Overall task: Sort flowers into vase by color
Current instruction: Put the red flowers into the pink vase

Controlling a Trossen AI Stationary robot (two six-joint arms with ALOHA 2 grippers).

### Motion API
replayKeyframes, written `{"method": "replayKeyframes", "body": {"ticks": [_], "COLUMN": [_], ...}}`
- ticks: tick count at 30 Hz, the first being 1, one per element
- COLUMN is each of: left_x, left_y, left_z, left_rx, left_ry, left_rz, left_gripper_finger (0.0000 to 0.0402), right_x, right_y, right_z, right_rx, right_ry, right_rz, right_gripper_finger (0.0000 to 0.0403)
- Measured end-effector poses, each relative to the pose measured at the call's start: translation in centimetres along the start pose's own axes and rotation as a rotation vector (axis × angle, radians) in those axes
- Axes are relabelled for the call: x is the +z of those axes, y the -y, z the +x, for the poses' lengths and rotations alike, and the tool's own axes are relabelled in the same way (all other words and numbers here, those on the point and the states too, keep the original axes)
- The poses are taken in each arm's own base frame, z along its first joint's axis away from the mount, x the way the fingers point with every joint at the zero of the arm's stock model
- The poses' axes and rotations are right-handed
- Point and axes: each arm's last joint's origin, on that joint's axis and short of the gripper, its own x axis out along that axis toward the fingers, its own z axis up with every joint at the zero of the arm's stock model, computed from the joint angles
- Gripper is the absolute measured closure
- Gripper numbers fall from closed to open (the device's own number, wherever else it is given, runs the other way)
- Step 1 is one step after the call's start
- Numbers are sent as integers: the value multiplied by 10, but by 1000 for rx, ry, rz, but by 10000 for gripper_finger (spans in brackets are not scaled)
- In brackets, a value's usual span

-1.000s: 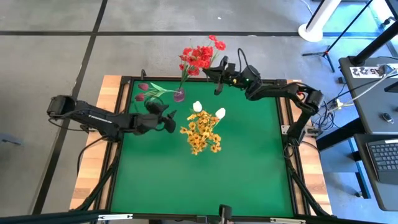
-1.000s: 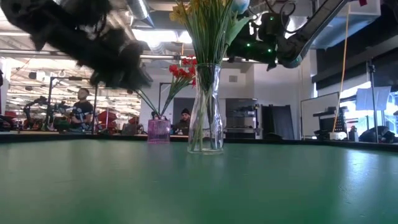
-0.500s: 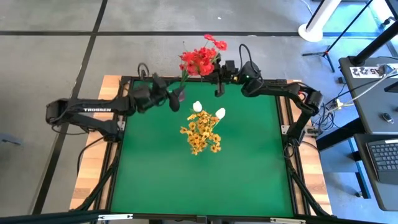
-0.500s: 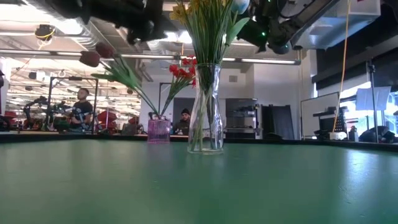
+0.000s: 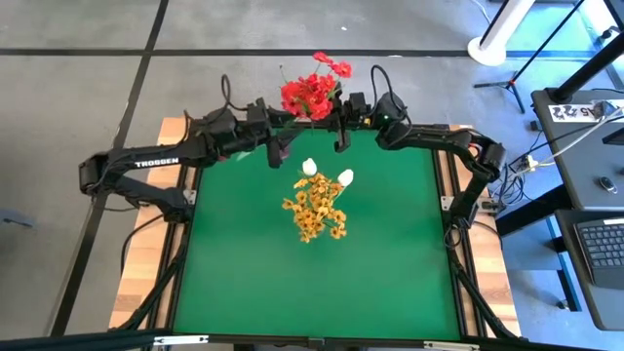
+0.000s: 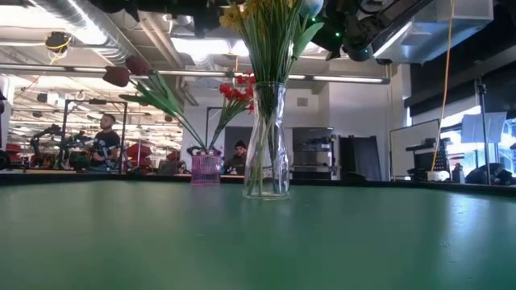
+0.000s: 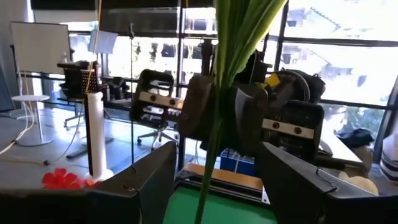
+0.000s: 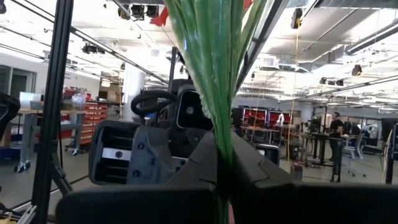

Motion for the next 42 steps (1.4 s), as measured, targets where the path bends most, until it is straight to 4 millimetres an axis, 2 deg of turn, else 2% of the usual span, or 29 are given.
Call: {"method": "replayKeyframes", "body": {"ticks": [11, 17, 21, 27, 28, 31, 38, 42], "left_x": [1, -4, -5, -5, -5, -4, -4, -4], "left_y": [-1, -2, -2, -1, -1, -2, -2, -2], "left_z": [28, 32, 31, 32, 32, 32, 32, 31], "left_rx": [5, 26, 42, 57, 58, 66, 78, 77], "left_ry": [-144, -172, -183, -180, -179, -178, -175, -174], "left_rz": [25, 26, 28, 30, 30, 31, 29, 28], "left_gripper_finger": [179, 187, 236, 376, 387, 397, 401, 401], "right_x": [0, 0, -1, -2, -2, -2, -2, -3], "right_y": [0, 0, 0, 1, 1, 1, 1, 1], "right_z": [0, 0, 0, 0, 0, 0, 0, 0], "right_rx": [-1, -1, -2, -5, -5, -9, -9, -30], "right_ry": [1, -1, -10, -18, -18, -17, -17, -25], "right_rz": [5, 8, 15, 20, 20, 34, 70, 79], "right_gripper_finger": [393, 393, 393, 393, 393, 387, 306, 291]}}
